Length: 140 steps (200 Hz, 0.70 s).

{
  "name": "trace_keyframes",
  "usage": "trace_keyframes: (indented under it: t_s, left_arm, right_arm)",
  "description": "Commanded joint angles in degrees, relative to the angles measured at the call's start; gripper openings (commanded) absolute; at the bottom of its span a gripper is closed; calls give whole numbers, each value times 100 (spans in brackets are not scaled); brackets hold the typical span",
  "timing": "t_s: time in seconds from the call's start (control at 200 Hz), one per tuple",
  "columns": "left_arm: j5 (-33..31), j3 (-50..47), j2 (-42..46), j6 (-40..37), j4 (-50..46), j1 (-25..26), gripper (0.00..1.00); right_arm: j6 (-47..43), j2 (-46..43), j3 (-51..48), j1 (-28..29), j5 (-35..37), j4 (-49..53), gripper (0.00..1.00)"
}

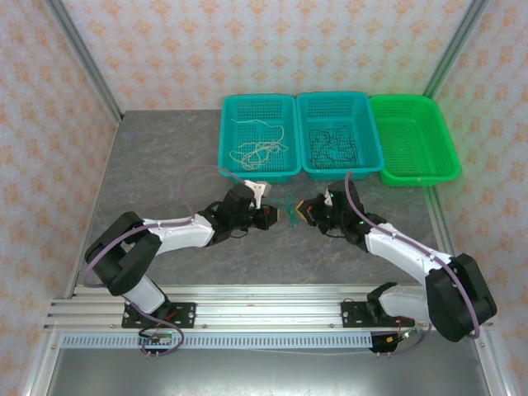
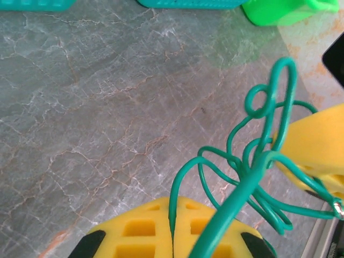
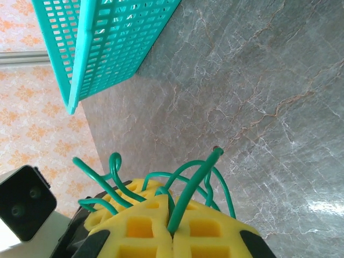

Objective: Untangle the cables

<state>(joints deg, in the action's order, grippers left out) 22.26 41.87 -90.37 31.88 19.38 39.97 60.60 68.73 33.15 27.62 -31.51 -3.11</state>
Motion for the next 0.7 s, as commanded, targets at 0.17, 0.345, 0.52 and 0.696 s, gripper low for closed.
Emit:
trace_keyframes:
  t_s: [0.17, 0.345, 0.52, 0.696]
  left_arm:
    - [-1744, -242, 1066, -94, -1583, -388, 0]
    - [-1822, -609, 1783, -390, -2234, -964, 0]
    - [-1816, -798, 2347, -476, -2655, -1207, 0]
    - [-1291, -993, 2558, -559, -2354, -1210, 0]
  right_arm:
    - [-1084, -1134, 464, -318, 2423, 2448, 0]
    - [-1349, -1923, 419, -651, 3816, 3419, 0]
    - [-1252, -2043, 322, -797, 4219, 3692, 0]
    - [-1411, -1967, 112, -796, 3470, 2934, 0]
